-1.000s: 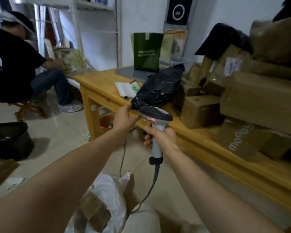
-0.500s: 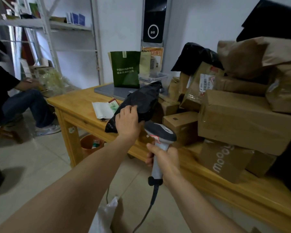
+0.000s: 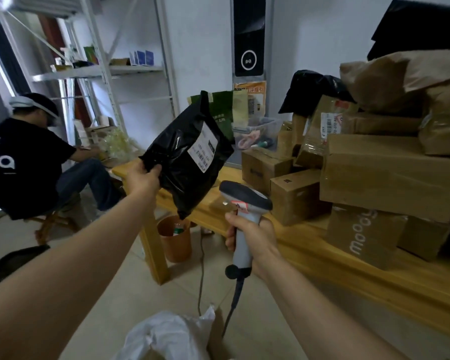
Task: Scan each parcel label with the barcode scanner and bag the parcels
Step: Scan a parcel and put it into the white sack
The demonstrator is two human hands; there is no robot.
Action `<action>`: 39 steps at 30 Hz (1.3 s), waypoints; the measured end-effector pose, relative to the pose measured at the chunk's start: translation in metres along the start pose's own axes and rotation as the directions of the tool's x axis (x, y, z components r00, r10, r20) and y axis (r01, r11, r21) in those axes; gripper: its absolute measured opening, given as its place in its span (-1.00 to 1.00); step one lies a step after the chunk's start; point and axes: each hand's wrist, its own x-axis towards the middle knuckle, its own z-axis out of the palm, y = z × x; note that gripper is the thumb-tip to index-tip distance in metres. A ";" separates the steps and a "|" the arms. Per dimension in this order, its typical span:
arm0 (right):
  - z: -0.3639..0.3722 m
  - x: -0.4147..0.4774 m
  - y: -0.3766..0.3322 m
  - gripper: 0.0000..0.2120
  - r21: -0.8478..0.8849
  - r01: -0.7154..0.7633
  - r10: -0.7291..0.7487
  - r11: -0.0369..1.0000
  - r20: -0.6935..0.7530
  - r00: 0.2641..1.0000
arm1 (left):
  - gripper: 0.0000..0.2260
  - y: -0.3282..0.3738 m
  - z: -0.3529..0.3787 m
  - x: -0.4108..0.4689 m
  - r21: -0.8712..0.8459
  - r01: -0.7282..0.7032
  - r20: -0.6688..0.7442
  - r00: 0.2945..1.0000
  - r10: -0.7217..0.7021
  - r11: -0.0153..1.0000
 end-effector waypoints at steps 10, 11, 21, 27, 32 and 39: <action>0.031 -0.025 -0.004 -0.79 0.113 -0.077 0.063 0.991 0.122 0.991 | -0.71 -0.006 -0.065 -0.002 -0.090 0.067 -0.002 0.998 -0.068 0.994; 0.033 -0.026 -0.005 -0.78 0.129 -0.087 0.070 0.988 0.130 0.989 | -0.73 -0.005 -0.069 -0.002 -0.091 0.063 -0.008 0.998 -0.064 0.994; 0.051 -0.036 -0.002 -0.73 0.227 -0.227 0.171 0.947 0.243 0.955 | -0.76 -0.013 -0.091 -0.005 -0.087 0.052 -0.045 0.997 -0.056 0.995; 0.056 -0.038 -0.003 -0.75 0.226 -0.237 0.177 0.945 0.254 0.951 | -0.82 -0.017 -0.097 -0.004 -0.102 0.059 -0.058 0.996 -0.065 0.993; 0.062 -0.040 -0.001 -0.75 0.259 -0.293 0.219 0.920 0.281 0.935 | -0.78 -0.020 -0.100 -0.004 -0.085 0.057 -0.077 0.995 -0.064 0.995; 0.068 -0.042 0.001 -0.73 0.273 -0.315 0.231 0.909 0.299 0.926 | -0.80 -0.022 -0.105 -0.004 -0.095 0.055 -0.083 0.995 -0.063 0.994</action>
